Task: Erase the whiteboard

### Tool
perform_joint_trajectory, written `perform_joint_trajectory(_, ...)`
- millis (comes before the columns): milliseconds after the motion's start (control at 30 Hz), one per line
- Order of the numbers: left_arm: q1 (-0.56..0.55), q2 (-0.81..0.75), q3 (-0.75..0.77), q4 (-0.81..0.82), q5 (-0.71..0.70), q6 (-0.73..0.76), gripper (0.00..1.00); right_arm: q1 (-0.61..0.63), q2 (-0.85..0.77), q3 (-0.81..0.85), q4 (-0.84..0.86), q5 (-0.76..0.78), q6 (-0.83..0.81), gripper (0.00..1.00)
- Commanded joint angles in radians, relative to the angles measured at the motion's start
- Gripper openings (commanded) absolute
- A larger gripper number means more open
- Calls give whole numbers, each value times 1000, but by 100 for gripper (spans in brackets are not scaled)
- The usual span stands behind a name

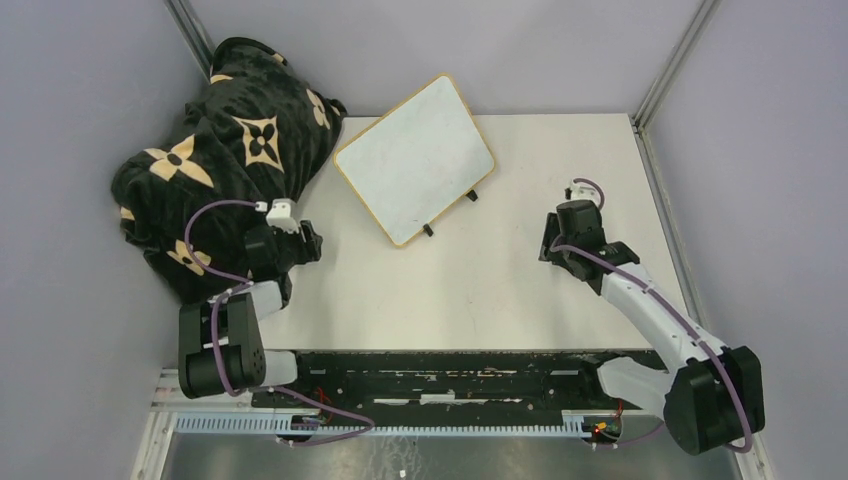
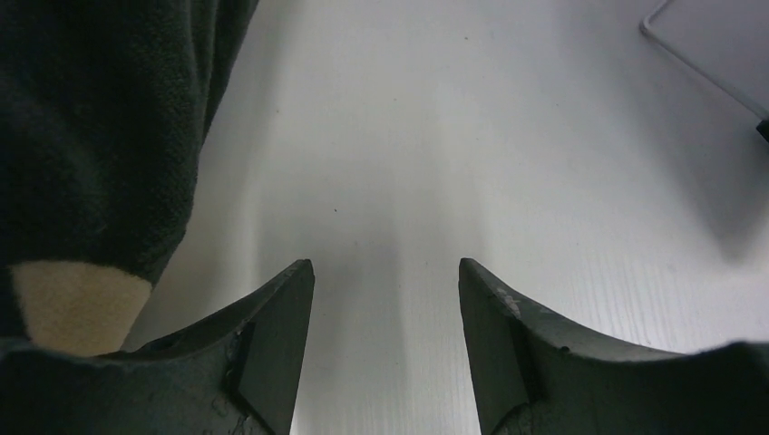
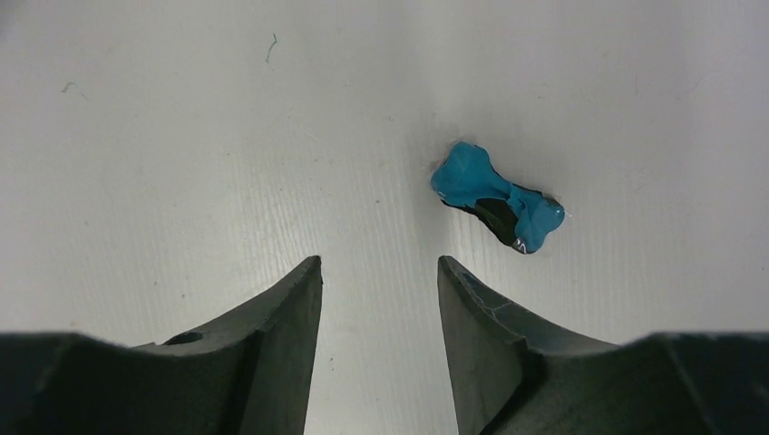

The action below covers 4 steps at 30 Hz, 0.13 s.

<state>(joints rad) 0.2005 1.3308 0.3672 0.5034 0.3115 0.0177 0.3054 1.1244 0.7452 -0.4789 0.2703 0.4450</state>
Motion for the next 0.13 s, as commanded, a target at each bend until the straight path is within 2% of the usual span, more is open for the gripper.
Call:
perform_joint_trajectory(0, -2, 21, -28, 245, -57, -81, 67, -3, -82, -23, 116, -15, 14, 58)
perform_joint_trajectory(100, -4, 26, -51, 310, -74, -107, 67, -2, -111, -32, 111, 23, 12, 59)
